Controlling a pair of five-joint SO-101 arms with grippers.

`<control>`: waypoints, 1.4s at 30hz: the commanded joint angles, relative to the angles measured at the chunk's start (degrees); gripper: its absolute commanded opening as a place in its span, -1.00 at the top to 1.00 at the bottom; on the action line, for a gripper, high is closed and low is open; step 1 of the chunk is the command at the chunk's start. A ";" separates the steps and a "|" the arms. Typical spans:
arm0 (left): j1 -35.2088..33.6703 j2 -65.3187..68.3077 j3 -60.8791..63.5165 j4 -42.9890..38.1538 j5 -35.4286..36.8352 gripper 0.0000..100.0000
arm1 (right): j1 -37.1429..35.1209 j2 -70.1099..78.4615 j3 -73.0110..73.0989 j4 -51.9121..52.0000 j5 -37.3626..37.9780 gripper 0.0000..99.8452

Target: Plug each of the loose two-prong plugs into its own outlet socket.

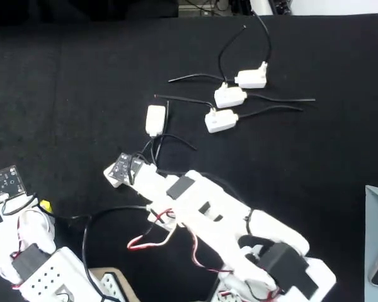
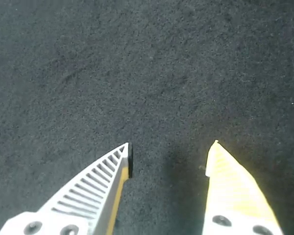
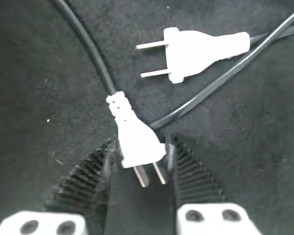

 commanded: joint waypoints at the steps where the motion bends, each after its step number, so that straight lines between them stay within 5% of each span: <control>1: -0.04 -0.44 -0.40 0.26 0.18 0.49 | -0.35 3.65 -3.30 -2.64 -0.09 0.88; 8: -0.04 -0.44 -0.40 0.26 0.18 0.49 | -0.18 0.40 -5.32 -2.29 -0.09 0.98; 19: -0.04 -0.44 -4.62 0.35 0.70 0.49 | 0.35 -28.97 -8.75 6.59 -4.48 0.98; 32: 0.04 -0.44 -17.36 0.35 15.74 0.49 | -0.09 -45.93 -5.76 0.97 -15.03 0.98; 42: 6.11 -0.44 -19.74 7.82 17.49 0.49 | 4.31 -51.65 6.37 -3.08 -15.21 0.98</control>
